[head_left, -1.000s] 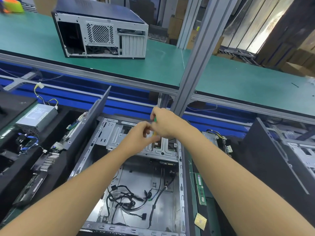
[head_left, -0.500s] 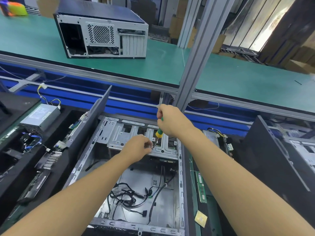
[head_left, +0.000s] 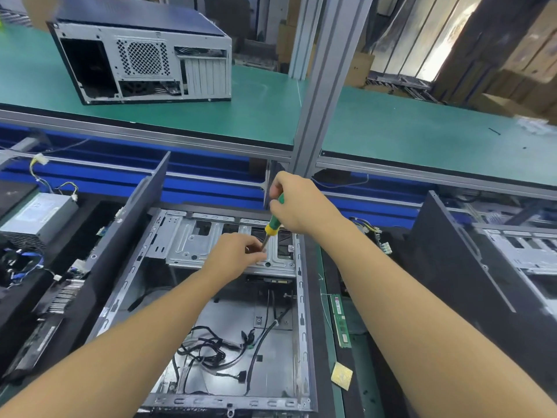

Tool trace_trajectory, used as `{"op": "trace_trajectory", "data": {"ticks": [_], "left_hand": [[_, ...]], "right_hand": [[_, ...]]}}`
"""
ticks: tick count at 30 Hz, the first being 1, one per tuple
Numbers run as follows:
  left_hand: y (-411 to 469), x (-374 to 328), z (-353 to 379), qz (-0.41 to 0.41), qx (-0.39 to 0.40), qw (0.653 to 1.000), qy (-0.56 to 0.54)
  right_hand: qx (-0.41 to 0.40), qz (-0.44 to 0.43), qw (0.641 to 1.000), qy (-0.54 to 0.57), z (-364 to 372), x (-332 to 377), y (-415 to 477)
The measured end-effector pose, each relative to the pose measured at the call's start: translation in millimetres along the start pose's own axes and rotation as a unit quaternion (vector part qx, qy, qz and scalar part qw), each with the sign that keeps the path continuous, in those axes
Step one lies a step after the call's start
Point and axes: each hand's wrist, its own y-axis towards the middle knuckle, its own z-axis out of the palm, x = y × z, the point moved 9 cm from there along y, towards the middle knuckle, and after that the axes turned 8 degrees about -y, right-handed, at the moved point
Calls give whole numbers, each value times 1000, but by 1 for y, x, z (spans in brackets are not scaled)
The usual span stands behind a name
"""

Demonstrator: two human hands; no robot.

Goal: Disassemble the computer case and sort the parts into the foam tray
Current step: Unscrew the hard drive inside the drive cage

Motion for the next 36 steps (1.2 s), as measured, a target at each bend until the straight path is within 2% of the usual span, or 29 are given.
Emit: {"op": "trace_trajectory", "data": {"ticks": [4,8,12,15,20,23,28,32,36], "left_hand": [[3,-11,5,5,13,1000,17],[6,-37,32,22,50,998,-20],[2,-81,100,51,162,985,-2],[-5,-98,159,42,260,963,54],[-35,-121,255,60,367,923,101],[-53,-131,306,60,397,909,108],[-72,-114,359,-1,429,895,121],[-67,-100,364,-37,422,898,119],[-55,-103,348,-53,413,904,100]], "right_hand": [[-22,34,999,16,-18,-23,-9],[-85,77,993,10,-44,-54,-28],[-105,130,986,-8,-44,-94,-57],[-114,192,975,-17,-39,-137,-91],[-114,294,949,-24,-27,-206,-161],[-122,340,932,-12,-22,-233,-199],[-112,391,914,0,-13,-260,-239],[-96,385,918,7,-10,-263,-239],[-126,363,923,31,-19,-254,-223]]}}
